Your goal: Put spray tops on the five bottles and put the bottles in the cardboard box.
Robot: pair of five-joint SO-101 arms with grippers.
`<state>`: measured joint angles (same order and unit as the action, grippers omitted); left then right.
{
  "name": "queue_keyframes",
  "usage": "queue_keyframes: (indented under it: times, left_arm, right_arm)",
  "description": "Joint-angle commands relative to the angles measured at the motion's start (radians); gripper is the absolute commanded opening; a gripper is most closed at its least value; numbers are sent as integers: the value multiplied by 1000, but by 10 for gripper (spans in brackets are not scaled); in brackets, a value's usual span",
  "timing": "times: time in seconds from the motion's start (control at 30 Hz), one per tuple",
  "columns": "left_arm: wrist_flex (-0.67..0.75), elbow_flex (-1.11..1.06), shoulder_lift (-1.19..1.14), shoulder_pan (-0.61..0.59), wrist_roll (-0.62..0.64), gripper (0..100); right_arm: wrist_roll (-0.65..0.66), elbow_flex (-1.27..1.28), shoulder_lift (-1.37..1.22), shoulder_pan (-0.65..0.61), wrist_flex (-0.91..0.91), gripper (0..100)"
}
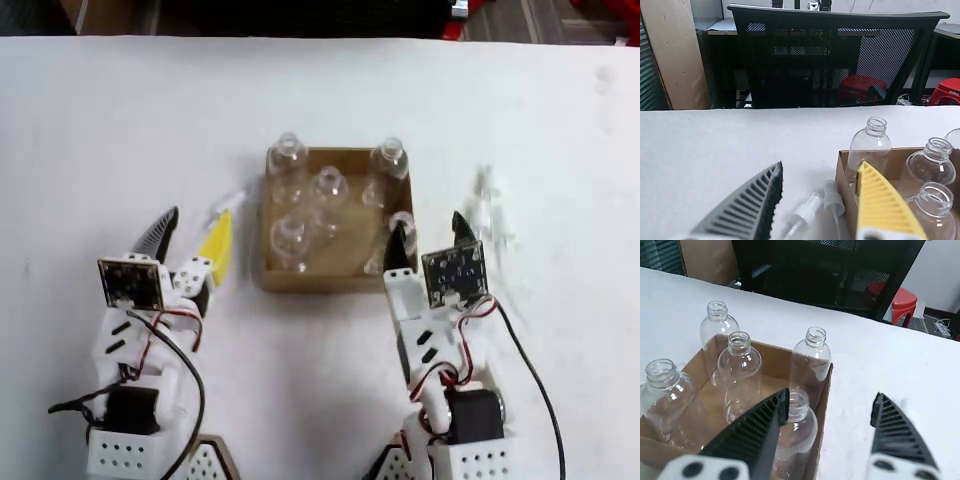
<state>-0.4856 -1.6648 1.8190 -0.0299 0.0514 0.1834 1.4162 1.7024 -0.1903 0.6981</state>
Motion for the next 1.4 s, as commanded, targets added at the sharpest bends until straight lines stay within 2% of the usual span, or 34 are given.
queue_keyframes:
  times: [0.0,0.2,0.27,0.33,0.43,0.53,0.57,0.63,0.8,0.97,1.37]
  left_arm:
    - [28,6,12,5,-12,221]
    - [28,6,12,4,-12,221]
    - [28,6,12,4,-12,221]
    - [28,6,12,4,-12,221]
    - [28,8,12,4,-12,221]
    - [28,8,12,4,-12,221]
    - [28,8,12,4,-12,221]
    - [28,8,12,4,-12,221]
    - [28,6,12,4,-12,221]
    - [28,6,12,4,-12,221]
    - [31,17,12,1,-14,223]
  right_arm:
    - [12,35,93,-4,5,237]
    - [11,64,101,-13,5,237]
    - [14,17,102,18,19,236]
    - [12,-49,102,99,101,224]
    - [-15,-97,101,183,188,141]
    - [-121,-69,101,245,217,12]
    - [-149,-54,101,263,214,15]
    - [-172,-20,101,309,189,45]
    - [-175,115,101,415,68,15]
    - [-170,227,101,420,-97,17]
    - [-170,275,97,424,-156,21]
